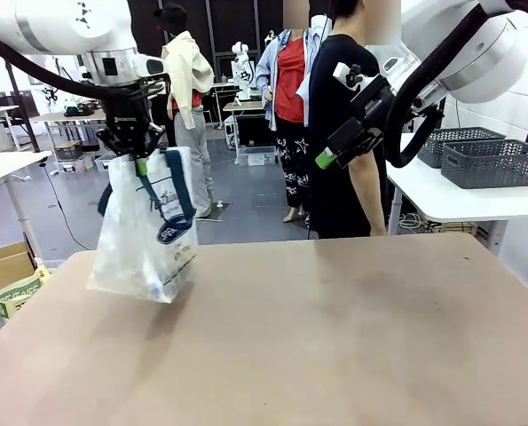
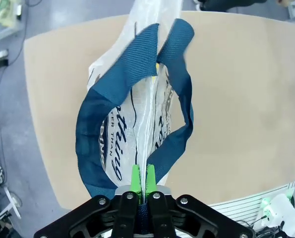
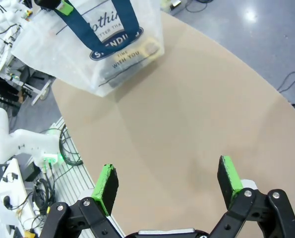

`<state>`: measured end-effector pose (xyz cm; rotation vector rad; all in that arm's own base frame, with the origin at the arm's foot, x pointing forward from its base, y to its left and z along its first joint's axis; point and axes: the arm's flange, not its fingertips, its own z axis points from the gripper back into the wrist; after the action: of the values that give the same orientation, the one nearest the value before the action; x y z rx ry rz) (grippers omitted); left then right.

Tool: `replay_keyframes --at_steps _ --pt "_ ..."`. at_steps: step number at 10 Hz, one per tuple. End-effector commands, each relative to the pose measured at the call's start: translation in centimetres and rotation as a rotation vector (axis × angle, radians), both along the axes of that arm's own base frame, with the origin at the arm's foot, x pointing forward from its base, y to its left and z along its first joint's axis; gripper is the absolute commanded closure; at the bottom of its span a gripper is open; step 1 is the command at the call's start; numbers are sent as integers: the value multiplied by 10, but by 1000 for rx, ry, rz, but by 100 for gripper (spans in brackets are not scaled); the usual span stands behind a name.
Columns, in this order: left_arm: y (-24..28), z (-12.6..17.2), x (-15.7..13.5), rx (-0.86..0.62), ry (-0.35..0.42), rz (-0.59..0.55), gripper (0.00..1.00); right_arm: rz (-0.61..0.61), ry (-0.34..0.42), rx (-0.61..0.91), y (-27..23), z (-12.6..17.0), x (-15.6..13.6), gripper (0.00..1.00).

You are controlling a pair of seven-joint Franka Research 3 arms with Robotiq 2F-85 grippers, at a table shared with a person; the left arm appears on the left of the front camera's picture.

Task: Transfer purchased items from the store into the shopping bag.
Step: Move the Reusable shopping bag to the right side of the table.

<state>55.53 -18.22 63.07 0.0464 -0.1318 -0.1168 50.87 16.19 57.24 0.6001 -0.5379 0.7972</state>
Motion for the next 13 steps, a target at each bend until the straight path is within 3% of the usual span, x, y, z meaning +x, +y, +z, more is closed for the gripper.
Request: replay_keyframes --at_steps 1,2,5,7,9,13 --pt "20 7 5 47 -28 35 100 10 2 1 -1 -3 -2 0" --pt "33 4 -1 44 -35 37 100 10 2 1 -1 -3 -2 0" --pt "93 -10 -24 65 -155 59 100 10 2 1 -1 -3 -2 0" --pt "133 -18 -46 61 -198 135 100 10 2 1 -1 -3 -2 0" --pt "160 -29 -64 43 -198 129 100 10 2 1 -1 -3 -2 0" --pt "174 -84 -74 -47 -225 125 100 10 2 1 -1 -3 -2 0"
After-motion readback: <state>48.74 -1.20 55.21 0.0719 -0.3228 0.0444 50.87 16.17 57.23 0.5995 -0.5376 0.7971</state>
